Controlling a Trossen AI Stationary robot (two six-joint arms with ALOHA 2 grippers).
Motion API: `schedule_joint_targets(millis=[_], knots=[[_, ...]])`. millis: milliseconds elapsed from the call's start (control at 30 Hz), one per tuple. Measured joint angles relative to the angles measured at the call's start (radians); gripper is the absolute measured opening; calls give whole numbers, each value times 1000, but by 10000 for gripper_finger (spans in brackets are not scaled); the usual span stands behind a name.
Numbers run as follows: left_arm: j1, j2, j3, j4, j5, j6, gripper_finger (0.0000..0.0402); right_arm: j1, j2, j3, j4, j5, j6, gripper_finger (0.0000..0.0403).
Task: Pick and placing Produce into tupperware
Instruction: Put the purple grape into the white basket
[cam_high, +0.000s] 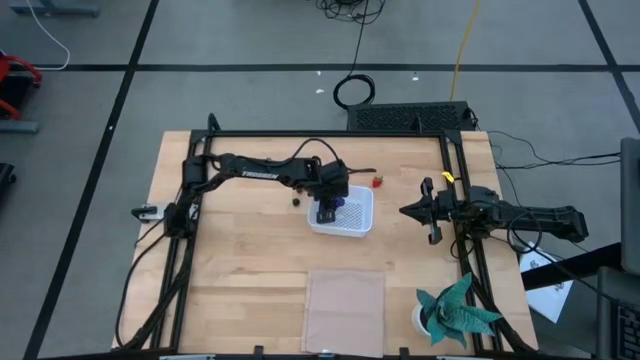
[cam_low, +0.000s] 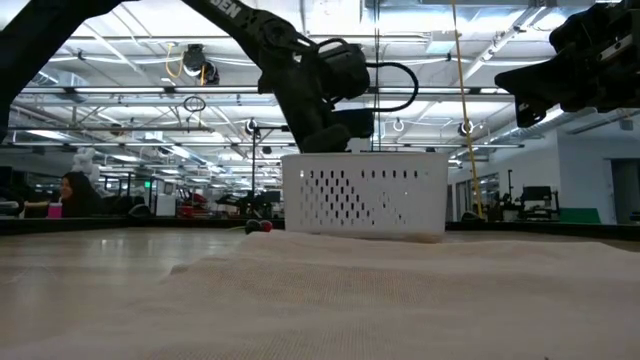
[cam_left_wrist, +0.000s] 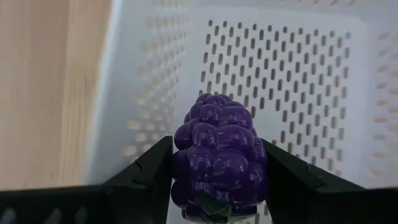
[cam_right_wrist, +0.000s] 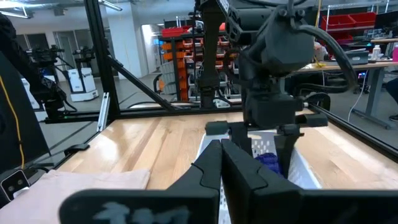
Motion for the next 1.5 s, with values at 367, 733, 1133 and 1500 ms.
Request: schedule_joint_targets(millis=[367, 733, 1133, 1500], knots=[[-12, 1, 0, -1, -2, 61, 189, 0, 0, 0, -1, 0, 0, 0], [-62, 1, 0, 3, -8, 145, 189, 0, 0, 0, -5, 0, 0, 0], [-32, 1, 0, -21, 46, 7, 189, 0, 0, 0, -5, 0, 0, 0], [-35, 1, 31, -103, 17, -4, 189, 0, 0, 0, 3, 0, -1, 0]])
